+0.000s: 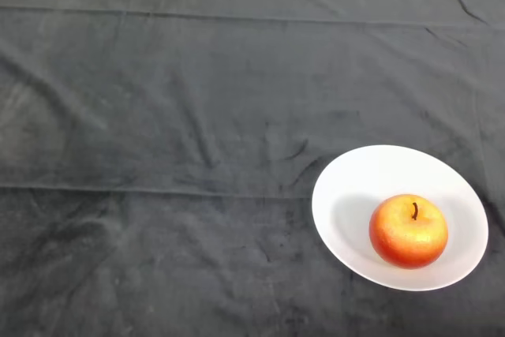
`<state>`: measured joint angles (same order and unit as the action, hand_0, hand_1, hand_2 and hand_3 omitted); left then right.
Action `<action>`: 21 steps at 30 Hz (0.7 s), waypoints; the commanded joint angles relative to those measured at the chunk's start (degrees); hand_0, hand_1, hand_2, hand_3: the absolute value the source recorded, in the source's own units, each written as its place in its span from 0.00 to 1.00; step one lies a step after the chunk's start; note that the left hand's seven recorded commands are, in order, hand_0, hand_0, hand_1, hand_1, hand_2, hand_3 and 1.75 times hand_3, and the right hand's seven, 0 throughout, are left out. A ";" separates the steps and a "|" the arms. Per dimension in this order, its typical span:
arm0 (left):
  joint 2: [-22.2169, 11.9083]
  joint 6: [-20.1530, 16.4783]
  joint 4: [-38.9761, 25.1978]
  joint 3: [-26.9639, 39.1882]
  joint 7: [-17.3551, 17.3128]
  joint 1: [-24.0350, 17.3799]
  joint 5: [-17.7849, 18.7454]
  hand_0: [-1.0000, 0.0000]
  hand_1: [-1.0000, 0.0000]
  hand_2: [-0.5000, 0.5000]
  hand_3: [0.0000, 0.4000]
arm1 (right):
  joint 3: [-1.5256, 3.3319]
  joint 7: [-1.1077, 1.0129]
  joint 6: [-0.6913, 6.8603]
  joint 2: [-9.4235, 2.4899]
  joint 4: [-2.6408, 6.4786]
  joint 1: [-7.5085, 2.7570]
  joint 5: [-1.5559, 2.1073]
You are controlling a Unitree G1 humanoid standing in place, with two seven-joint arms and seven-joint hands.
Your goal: Move the apple to the plate
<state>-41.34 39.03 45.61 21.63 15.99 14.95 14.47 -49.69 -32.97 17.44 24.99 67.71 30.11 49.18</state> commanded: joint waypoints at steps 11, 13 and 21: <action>1.68 -0.96 -1.17 3.63 -0.76 2.62 -1.40 1.00 1.00 0.50 0.00 | -0.90 0.24 -0.31 0.94 0.34 0.22 0.63; 1.75 -0.98 -1.14 3.75 -0.83 2.69 -1.53 1.00 1.00 0.50 0.00 | -0.90 0.25 -0.31 0.94 0.34 0.22 0.63; 2.09 -1.07 -0.98 4.23 -1.11 3.04 -2.13 1.00 1.00 0.50 0.00 | -0.90 0.25 -0.31 0.93 0.33 0.22 0.63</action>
<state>-40.13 38.63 45.61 23.45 14.97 15.29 13.14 -49.69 -32.97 17.44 24.99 67.71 30.11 49.18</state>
